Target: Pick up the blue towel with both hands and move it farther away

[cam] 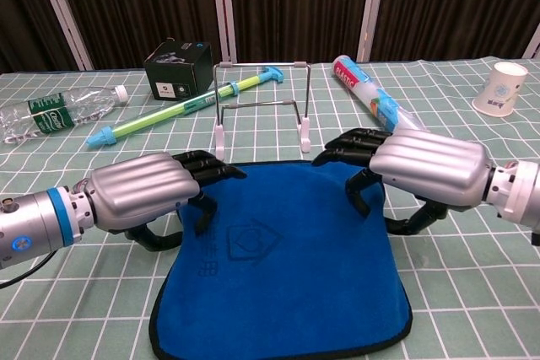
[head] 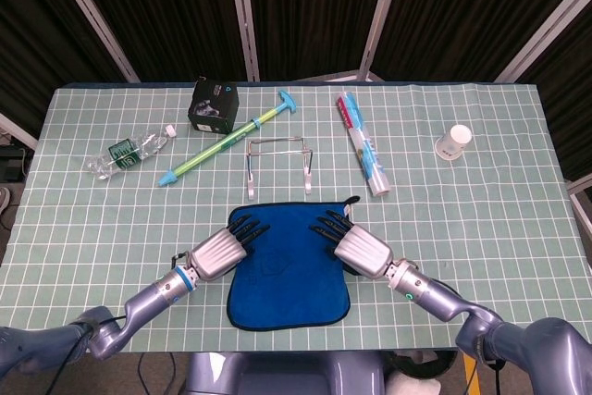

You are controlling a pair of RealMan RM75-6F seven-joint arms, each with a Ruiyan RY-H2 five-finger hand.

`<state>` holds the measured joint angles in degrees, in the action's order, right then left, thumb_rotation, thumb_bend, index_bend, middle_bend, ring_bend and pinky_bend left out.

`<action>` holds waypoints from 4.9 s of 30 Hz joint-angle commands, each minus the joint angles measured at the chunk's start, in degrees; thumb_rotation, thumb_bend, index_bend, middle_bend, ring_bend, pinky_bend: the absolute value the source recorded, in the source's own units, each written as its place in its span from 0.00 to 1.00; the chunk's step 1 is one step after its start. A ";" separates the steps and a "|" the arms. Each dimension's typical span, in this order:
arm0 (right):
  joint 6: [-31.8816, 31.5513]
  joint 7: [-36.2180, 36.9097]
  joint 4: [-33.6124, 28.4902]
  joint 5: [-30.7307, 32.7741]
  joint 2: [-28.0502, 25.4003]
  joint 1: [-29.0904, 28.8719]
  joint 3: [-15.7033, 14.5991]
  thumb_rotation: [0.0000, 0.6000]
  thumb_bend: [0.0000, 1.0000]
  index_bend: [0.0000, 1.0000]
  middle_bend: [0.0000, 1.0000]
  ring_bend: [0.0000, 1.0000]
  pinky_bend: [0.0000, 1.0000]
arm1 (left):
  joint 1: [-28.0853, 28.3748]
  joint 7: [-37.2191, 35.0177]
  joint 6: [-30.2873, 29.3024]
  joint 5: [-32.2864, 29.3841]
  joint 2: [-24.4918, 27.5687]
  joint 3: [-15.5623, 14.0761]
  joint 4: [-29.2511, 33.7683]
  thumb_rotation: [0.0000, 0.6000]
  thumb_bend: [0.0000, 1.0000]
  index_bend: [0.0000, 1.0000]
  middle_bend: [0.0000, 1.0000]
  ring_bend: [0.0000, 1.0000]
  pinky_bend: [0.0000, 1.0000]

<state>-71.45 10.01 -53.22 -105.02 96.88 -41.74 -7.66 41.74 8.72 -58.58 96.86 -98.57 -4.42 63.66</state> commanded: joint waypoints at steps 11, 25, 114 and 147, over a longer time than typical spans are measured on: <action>-0.84 -1.96 -4.48 0.00 -2.47 -0.63 1.38 1.00 0.43 0.63 0.08 0.00 0.00 | -0.25 -0.18 -2.19 -1.15 1.03 1.97 2.22 1.00 0.55 0.68 0.00 0.00 0.00; 0.64 -5.59 -16.48 3.83 -9.49 -4.99 9.62 1.00 0.43 0.63 0.08 0.00 0.00 | 0.35 2.57 -7.08 -5.25 9.17 10.28 14.91 1.00 0.55 0.71 0.00 0.00 0.00; 23.16 9.03 19.62 23.20 7.55 -23.85 19.87 1.00 0.41 0.67 0.09 0.00 0.00 | 7.22 -8.72 1.76 -26.64 6.22 20.22 -3.54 1.00 0.55 0.71 0.00 0.00 0.00; 21.16 3.97 9.39 24.94 0.55 -17.96 19.03 1.00 0.00 0.08 0.00 0.00 0.00 | 3.16 -1.84 5.47 -34.18 12.29 19.39 3.34 1.00 0.36 0.00 0.00 0.00 0.00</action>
<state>-49.03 15.65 -41.26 -80.56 99.24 -61.16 11.31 45.70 6.28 -52.73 63.19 -87.28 15.28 65.96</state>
